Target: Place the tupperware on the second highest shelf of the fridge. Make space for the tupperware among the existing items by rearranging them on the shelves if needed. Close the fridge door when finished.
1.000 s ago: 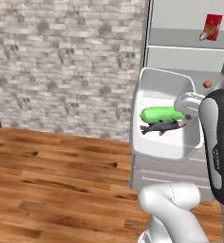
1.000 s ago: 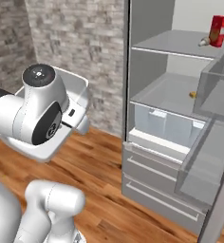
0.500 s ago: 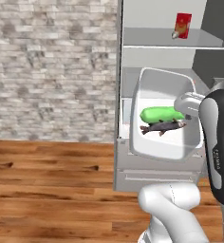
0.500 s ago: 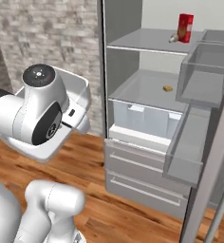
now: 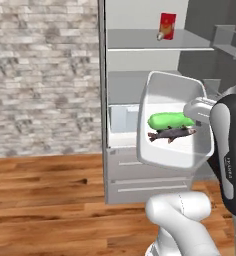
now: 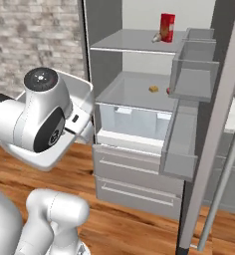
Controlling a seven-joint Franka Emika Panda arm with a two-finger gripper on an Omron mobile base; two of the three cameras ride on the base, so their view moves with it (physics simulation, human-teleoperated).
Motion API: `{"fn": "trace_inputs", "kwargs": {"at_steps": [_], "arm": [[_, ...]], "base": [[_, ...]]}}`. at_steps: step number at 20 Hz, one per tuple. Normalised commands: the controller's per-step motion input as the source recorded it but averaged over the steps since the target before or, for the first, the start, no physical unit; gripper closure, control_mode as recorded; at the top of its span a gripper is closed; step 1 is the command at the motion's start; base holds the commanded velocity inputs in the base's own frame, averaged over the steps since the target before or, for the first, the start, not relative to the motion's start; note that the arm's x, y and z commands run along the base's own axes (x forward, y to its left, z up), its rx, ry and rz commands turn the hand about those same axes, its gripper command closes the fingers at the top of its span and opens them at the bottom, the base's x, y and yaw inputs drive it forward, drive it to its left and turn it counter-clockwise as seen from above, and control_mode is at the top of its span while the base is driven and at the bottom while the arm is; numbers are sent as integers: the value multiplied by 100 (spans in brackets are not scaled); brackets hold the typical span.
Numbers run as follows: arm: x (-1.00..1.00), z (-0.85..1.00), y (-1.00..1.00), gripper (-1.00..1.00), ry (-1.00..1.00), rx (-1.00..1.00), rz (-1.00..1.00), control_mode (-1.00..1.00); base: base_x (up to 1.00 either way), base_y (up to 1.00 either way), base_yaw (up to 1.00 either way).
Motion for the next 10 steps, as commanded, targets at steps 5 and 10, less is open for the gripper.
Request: {"fn": "trace_inputs", "kwargs": {"at_steps": [5,10], "arm": [[0,0,0,100,0,0,0,100],[0,0,0,100,0,0,0,100]], "base": [[5,-19,-27],[2,-15,-26]]}}
